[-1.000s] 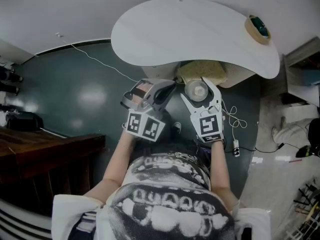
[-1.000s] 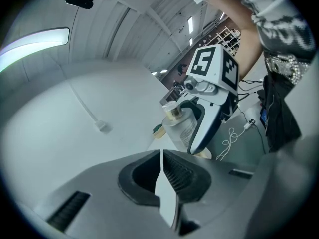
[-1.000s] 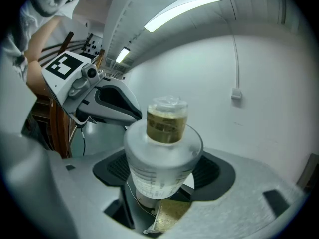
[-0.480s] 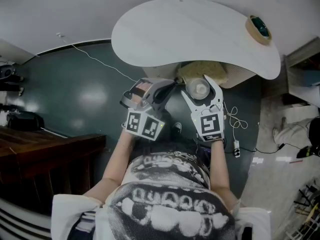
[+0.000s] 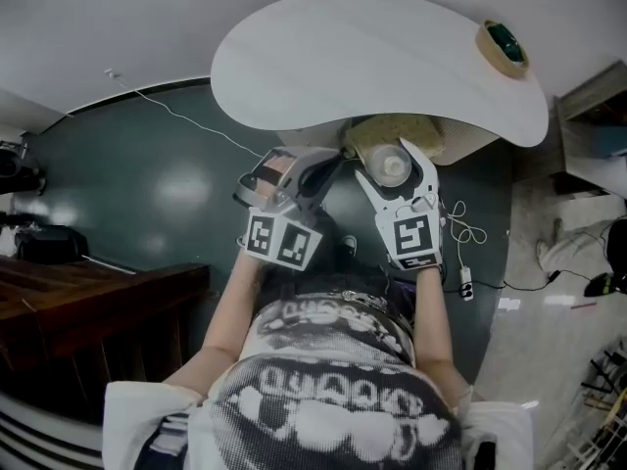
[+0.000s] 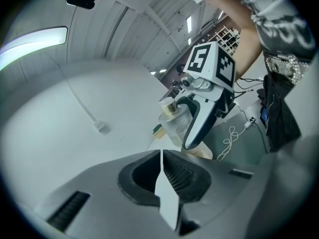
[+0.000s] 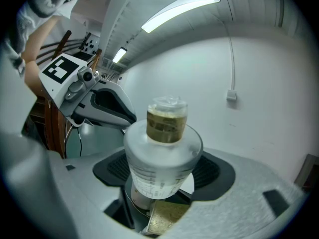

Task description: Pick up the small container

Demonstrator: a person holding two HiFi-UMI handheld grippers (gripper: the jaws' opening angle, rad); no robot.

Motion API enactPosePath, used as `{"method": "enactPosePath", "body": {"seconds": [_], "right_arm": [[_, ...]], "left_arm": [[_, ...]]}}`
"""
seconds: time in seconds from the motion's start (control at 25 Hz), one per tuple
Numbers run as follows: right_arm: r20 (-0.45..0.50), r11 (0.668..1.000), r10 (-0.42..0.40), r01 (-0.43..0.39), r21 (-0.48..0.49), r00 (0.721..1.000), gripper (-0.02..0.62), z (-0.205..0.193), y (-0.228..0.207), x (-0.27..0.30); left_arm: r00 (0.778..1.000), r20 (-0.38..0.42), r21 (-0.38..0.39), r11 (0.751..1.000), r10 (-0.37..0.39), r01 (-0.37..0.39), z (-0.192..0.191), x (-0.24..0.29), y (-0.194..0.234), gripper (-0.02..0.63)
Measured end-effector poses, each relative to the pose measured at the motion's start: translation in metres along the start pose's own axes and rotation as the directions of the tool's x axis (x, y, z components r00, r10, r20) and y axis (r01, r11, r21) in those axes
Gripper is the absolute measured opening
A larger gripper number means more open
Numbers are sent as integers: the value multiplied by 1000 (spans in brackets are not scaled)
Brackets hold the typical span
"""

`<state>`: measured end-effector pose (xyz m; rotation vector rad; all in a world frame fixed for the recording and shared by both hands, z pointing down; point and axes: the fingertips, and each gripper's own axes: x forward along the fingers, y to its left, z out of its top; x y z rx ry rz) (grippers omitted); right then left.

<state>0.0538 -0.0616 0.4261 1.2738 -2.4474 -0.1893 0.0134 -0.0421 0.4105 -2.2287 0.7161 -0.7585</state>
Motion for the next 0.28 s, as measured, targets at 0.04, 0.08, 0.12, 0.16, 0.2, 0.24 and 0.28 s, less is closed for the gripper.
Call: {"method": "enactPosePath", "body": {"seconds": [0.04, 0.08, 0.12, 0.16, 0.2, 0.24, 0.28], "right_arm": [[-1, 1000, -1, 1, 0, 1000, 348, 0, -1, 0], [-1, 1000, -2, 2, -1, 1000, 349, 0, -3, 0], [-1, 1000, -4, 4, 0, 1000, 348, 0, -5, 1], [-2, 1000, -5, 5, 0, 1000, 348, 0, -6, 1], [-2, 1000, -6, 6, 2, 1000, 348, -1, -8, 2], [-2, 1000, -7, 7, 3, 1000, 348, -1, -10, 2], [-2, 1000, -7, 7, 5, 1000, 348, -2, -11, 2]], "left_arm": [[1000, 2, 0, 1000, -1, 1, 0, 1, 0, 14], [1000, 3, -1, 1000, -2, 2, 1, 2, 0, 14], [1000, 4, -1, 1000, -3, 3, 1, 4, 1, 14], [1000, 5, 0, 1000, -4, 4, 2, 6, 1, 14], [1000, 6, 0, 1000, -4, 4, 2, 7, 1, 14], [1000, 7, 0, 1000, -4, 4, 2, 8, 2, 14], [1000, 9, 0, 1000, -4, 4, 3, 10, 2, 14]]}}
